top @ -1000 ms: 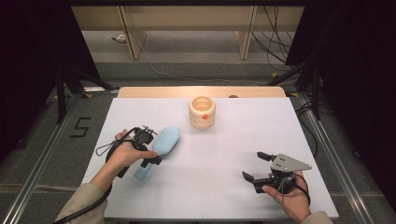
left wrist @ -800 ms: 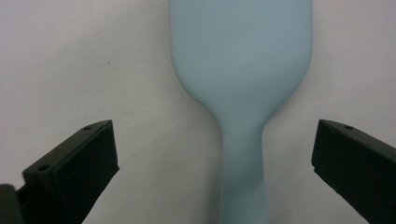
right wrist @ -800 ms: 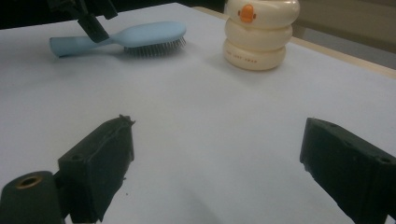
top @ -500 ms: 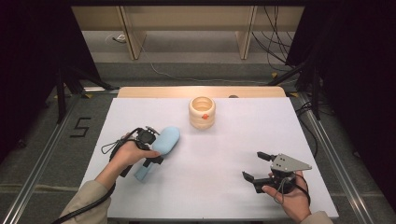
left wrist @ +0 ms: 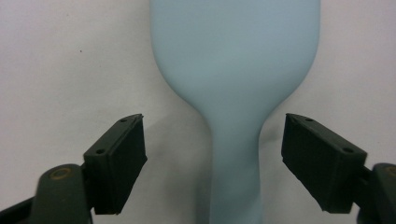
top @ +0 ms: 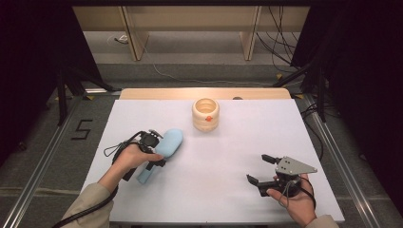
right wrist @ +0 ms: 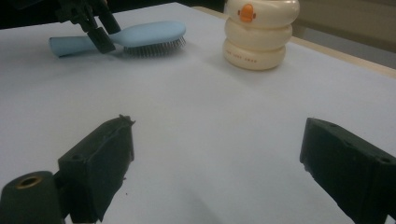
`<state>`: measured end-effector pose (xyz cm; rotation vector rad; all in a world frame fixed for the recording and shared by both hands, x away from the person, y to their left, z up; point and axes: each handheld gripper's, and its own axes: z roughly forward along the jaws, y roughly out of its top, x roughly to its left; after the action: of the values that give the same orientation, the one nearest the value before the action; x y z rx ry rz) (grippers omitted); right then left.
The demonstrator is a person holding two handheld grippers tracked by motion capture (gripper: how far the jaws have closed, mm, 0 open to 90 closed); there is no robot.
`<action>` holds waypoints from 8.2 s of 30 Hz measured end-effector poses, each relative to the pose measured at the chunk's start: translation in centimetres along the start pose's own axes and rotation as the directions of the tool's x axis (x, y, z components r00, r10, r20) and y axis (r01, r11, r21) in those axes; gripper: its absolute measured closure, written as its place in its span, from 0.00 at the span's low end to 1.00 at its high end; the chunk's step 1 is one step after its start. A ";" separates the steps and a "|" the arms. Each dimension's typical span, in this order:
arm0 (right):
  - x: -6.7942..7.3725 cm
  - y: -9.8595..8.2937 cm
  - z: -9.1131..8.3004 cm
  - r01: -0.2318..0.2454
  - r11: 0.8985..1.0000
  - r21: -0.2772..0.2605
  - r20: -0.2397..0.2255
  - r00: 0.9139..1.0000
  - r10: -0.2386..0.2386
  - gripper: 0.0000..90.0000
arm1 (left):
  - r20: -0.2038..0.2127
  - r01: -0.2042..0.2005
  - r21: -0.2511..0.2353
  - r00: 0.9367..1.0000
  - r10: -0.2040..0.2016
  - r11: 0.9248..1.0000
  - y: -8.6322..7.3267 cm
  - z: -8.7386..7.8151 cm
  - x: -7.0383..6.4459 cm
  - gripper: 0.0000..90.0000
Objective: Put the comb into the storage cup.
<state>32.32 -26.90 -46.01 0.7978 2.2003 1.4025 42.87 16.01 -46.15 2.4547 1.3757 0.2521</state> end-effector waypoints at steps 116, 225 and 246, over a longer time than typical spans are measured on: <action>0.0 0.0 0.1 0.000 1.000 0.009 -0.005 1.000 0.000 0.12 | 0.049 0.148 -0.220 0.989 -0.141 0.964 -0.5 -1.7 -0.6 0.77; 6.1 3.7 8.0 -0.018 0.999 -0.030 -0.176 0.984 0.012 0.12 | 0.093 0.095 -0.638 0.995 -0.046 0.764 -0.9 -4.9 -5.4 0.77; 6.8 4.1 9.9 -0.070 0.997 -0.024 -0.228 0.972 0.063 0.12 | 0.103 0.074 -0.653 0.995 -0.008 0.754 -0.9 -4.7 -6.7 0.77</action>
<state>34.24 -14.34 -46.57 0.7384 2.3320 1.6290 37.23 11.57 -42.12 1.8139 1.0538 0.5074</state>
